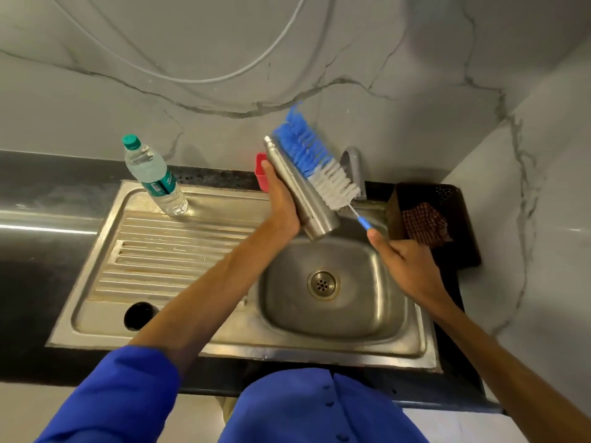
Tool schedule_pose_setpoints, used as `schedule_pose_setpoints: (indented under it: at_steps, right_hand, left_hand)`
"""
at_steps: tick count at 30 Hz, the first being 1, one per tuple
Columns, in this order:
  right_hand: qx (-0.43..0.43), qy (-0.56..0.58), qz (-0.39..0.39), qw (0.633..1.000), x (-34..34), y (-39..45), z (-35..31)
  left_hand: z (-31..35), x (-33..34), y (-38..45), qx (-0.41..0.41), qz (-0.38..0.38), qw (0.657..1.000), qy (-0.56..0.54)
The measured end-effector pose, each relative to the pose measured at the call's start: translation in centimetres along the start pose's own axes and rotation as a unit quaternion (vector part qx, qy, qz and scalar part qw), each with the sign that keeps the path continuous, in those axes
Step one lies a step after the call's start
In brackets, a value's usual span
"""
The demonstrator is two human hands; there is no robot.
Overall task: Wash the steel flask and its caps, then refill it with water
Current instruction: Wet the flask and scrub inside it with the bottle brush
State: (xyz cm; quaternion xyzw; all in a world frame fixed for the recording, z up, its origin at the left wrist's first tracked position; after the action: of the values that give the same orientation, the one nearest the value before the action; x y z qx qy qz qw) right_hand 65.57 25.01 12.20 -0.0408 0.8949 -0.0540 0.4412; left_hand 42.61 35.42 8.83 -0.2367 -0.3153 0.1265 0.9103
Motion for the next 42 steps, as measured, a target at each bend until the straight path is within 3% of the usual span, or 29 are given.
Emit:
schedule_pose_setpoints:
  at_steps: [4,7,9,13,16,22,27,29,35,39,42]
  right_hand:
    - [-0.011,-0.018,0.009,1.0,-0.1,-1.9,1.2]
    - [-0.024,-0.014,0.019,0.999,1.4,-1.2,-0.2]
    - [-0.023,0.011,0.019,0.999,1.9,-0.6,-1.1]
    - [-0.014,0.029,0.02,0.999,1.2,-1.7,0.0]
    - [-0.032,0.028,0.02,0.999,1.7,-3.1,0.6]
    - [-0.03,0.056,0.032,0.997,4.3,-2.5,-0.8]
    - [-0.028,0.053,-0.002,0.998,4.4,-6.3,1.7]
    - [-0.024,0.058,0.021,0.998,4.5,-5.6,1.2]
    - [-0.047,0.033,0.072,0.996,2.8,-2.8,-0.1]
    - [-0.035,0.02,0.058,0.998,2.0,-4.9,1.8]
    - [-0.047,0.026,0.082,0.995,2.6,-3.5,0.8]
  left_hand:
    - [2.2,-1.8,1.7,0.002,0.071,0.996,-0.049]
    - [0.3,0.2,0.7,-0.039,-0.025,0.999,0.002]
    - [-0.5,1.2,-0.8,-0.065,-0.049,0.997,-0.015]
    - [2.3,0.1,0.1,-0.008,-0.077,0.996,-0.045]
    - [3.8,-1.2,0.5,0.017,-0.056,0.997,-0.046]
    - [0.2,-2.1,-0.8,-0.031,-0.074,0.996,0.046]
    - [3.2,-4.1,0.5,0.01,-0.033,0.999,-0.042]
    - [3.3,-3.5,0.4,0.021,-0.037,0.997,-0.065]
    - [1.9,-1.0,-2.7,0.045,-0.122,0.99,0.059]
    - [4.9,-2.2,-1.4,0.055,-0.079,0.991,0.089]
    - [2.8,-0.8,-3.2,0.038,-0.092,0.989,0.107]
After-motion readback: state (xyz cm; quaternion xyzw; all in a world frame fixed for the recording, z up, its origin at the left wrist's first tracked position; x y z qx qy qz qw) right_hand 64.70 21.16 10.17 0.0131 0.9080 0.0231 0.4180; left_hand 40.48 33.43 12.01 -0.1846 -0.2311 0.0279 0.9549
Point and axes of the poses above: each hand's wrist, its own y-axis towards the middle knuckle, its own x-axis out of the palm, z = x × y, the point moved 3 cm from there along y, towards the middle knuckle, and after that the axes turned 4 degrees about -x, right-handed, at the moved point
